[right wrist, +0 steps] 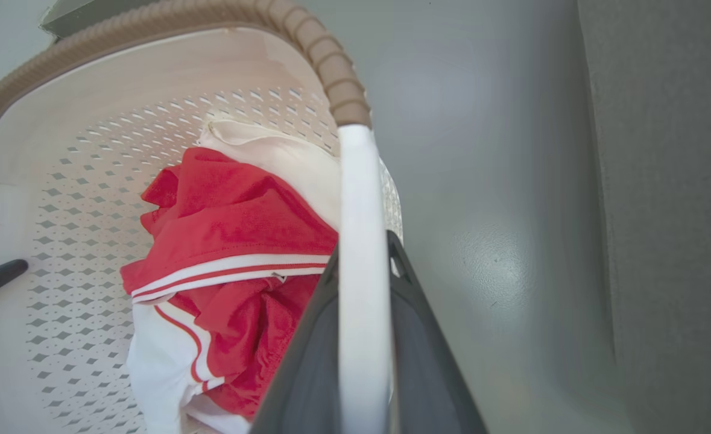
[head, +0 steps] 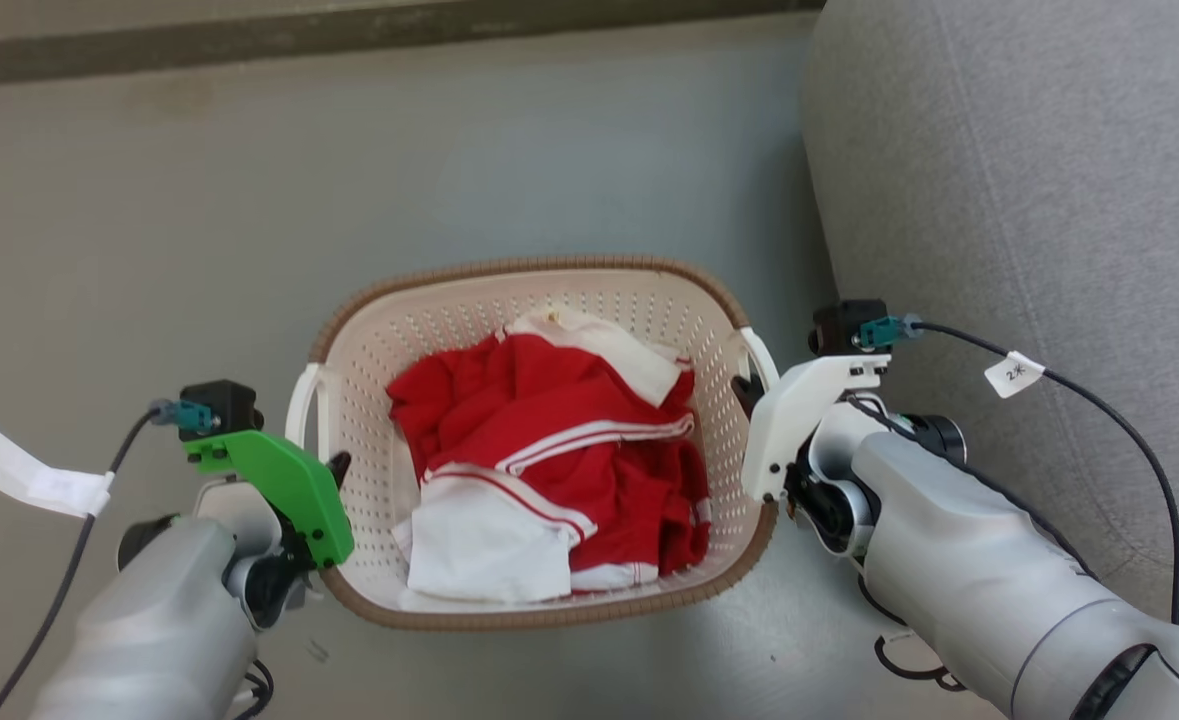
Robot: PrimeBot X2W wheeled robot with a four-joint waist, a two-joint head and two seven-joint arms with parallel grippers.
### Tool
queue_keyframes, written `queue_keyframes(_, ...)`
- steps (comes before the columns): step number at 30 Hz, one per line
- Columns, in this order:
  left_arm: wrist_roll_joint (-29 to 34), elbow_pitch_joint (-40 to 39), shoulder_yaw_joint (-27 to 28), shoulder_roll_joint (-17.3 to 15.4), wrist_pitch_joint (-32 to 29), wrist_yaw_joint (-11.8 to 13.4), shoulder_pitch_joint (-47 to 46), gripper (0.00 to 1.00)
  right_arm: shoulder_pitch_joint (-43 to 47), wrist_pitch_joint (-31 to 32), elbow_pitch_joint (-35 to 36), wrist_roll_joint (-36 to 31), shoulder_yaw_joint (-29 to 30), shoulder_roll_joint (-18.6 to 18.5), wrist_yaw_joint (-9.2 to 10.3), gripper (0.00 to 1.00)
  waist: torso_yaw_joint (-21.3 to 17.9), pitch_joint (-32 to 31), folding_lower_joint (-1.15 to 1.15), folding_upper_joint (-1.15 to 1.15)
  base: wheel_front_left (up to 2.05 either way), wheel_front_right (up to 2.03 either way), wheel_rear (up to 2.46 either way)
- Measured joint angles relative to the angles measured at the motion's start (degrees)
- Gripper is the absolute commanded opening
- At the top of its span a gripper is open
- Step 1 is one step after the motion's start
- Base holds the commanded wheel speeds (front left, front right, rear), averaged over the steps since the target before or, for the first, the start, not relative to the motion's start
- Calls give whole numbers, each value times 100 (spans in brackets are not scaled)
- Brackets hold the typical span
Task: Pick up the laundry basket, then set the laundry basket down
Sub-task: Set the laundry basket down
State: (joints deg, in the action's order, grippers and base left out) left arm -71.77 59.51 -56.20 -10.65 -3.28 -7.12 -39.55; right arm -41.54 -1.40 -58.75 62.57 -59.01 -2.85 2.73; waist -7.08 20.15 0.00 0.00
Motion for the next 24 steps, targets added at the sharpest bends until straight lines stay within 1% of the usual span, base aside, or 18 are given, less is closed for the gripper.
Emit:
queue_keyframes(3, 65, -116, 1, -104, 154, -1, -86, 0, -70, -178, 98, 1, 0, 0, 80, 0, 10, 234, 0, 0, 0, 0, 0)
queue_keyframes(7, 143, -278, 2, -219, 378, -1, -141, 0, -137, -404, 186, 1, -12, -1, 105, 0, 22, 551, 0, 0, 0, 0, 0)
queue_keyframes(8, 143, -319, 14, -247, 464, -1, -148, 0, -153, -474, 223, 1, -15, -3, 142, 0, 25, 632, 0, 0, 0, 0, 0)
queue_keyframes(11, 144, -453, 43, -347, 711, -1, -157, 0, -201, -712, 294, 0, -40, 2, 147, 0, 32, 871, 0, 0, 0, 0, 0)
queue_keyframes(13, 148, -509, 42, -380, 835, -1, -163, 0, -247, -823, 323, -1, -58, 4, 193, 0, 35, 1027, 0, 0, 0, 0, 0)
queue_keyframes(16, 160, -628, 35, -445, 979, -1, -188, 0, -276, -988, 338, -1, -67, 1, 199, 0, 41, 1253, 0, 0, 0, 0, 0)
queue_keyframes(18, 185, -673, 26, -488, 1053, -1, -252, 0, -304, -1069, 357, -1, -70, 3, 201, 0, 45, 1399, 0, 0, 0, 0, 0)
queue_keyframes(22, 202, -815, 11, -600, 1217, -1, -389, 0, -467, -1170, 449, -1, -73, -5, 293, 0, 56, 1694, 1, 0, 0, 0, 0)
queue_keyframes(24, 212, -851, 10, -654, 1307, -1, -439, 0, -541, -1200, 491, -2, -71, -3, 294, 0, 63, 1844, 1, 0, 0, 0, 0)
